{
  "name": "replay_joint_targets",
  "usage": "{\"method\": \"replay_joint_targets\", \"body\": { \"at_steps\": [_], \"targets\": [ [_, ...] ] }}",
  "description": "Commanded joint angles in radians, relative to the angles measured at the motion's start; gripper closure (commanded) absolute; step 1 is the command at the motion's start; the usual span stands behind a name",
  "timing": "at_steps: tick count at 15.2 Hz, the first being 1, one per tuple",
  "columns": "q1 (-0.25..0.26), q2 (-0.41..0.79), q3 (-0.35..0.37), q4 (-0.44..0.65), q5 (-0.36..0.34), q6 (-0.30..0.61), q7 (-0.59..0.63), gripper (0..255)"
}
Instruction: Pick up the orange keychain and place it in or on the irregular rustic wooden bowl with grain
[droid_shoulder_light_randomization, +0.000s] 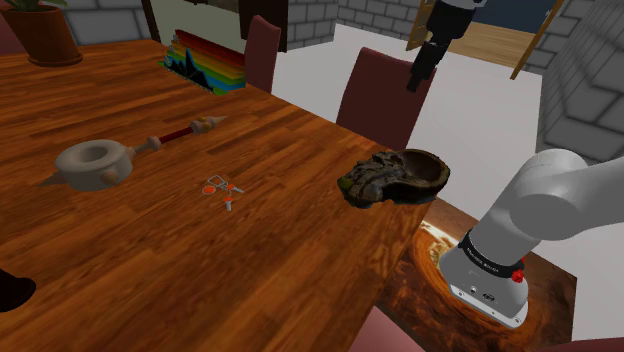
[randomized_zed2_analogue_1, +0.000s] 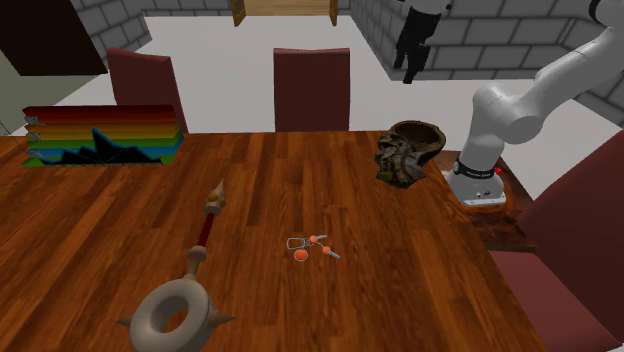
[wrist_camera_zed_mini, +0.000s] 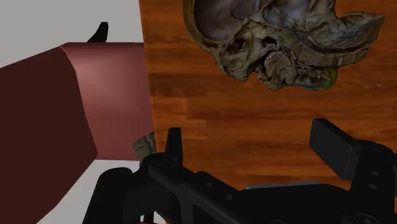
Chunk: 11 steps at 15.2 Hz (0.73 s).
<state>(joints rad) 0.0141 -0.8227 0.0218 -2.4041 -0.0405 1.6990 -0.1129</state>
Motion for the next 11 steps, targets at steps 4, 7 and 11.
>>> {"method": "replay_joint_targets", "body": {
  "at_steps": [4,7,11],
  "targets": [
    [0.024,0.073,0.035,-0.001,0.028,0.068,0.026,0],
    [0.046,0.153,0.071,0.008,0.052,0.134,0.050,0],
    [0.071,0.268,0.118,0.034,0.077,0.217,0.081,0]
  ]
}}
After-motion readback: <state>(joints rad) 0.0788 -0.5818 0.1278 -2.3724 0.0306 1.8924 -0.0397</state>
